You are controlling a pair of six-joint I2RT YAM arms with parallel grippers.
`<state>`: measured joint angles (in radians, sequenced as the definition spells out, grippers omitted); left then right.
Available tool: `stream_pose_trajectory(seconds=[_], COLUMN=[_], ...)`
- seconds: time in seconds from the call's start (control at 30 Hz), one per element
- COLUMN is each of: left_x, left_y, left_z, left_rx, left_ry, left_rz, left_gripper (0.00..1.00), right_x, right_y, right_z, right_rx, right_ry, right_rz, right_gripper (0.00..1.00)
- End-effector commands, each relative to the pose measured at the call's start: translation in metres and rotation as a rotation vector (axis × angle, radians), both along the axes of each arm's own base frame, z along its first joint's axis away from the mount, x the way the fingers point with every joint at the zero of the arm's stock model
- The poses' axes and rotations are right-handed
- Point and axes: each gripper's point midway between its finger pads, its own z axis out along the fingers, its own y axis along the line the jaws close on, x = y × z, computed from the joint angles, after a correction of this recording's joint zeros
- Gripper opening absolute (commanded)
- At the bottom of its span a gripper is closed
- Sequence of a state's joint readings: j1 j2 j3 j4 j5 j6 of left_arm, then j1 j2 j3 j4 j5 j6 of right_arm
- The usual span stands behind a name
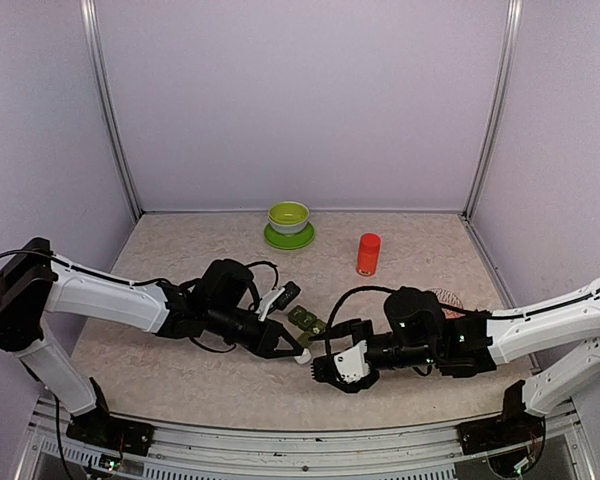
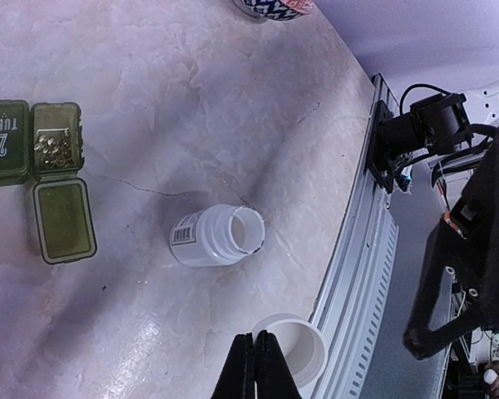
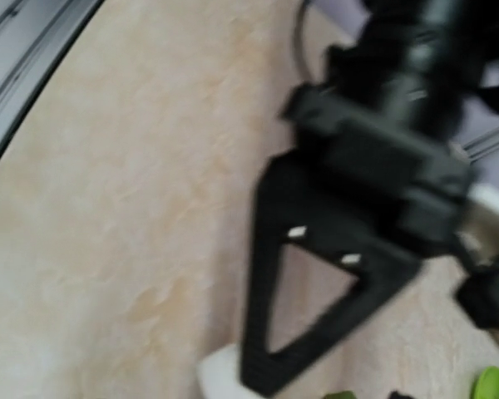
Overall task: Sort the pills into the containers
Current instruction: Pass from the left arm to the right
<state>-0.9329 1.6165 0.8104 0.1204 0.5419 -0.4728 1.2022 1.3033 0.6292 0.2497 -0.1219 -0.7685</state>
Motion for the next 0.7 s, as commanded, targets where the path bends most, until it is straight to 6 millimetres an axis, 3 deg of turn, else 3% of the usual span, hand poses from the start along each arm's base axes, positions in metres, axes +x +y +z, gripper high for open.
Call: stream_pose_trajectory(seconds=[0.0,0.13,0.3,0.43,0.67], left_x=[-0.002,-0.005,-0.009,-0.01,-0.014], left_y=[-0.012,-0.012,-0.015,-0.016,-0.018], left_z=[0.034,0.036,0.037,0.039,0.04], left_rx=[-0.096,-0.103,-0.112,-0.118,-0.135], left_ry=[-0.022,-0.018,-0.009,-0.004,0.01], left_rz=[-0.032,-0.04,-0.057,-0.062,-0.084], left_gripper=[0.0,0.0,0.0,0.0,0.0], right_x=[-0.001,0.003,0.01,0.015,0.016], right_y=[0.008,0.011,0.016,0.019,0.018], right_z=[-0.008,-0.018,-0.03,-0.031,-0.031], right_rx=[-0.059,-0.097,-0.133,-0.132,-0.128], right_ry=[-0.038,-0.063,-0.092,-0.122,-0.151], right_rz=[0.019,0.002,-0.028,-0.054,-0.06], right_gripper=[0.66,0.62,0.49,0.35,0.25])
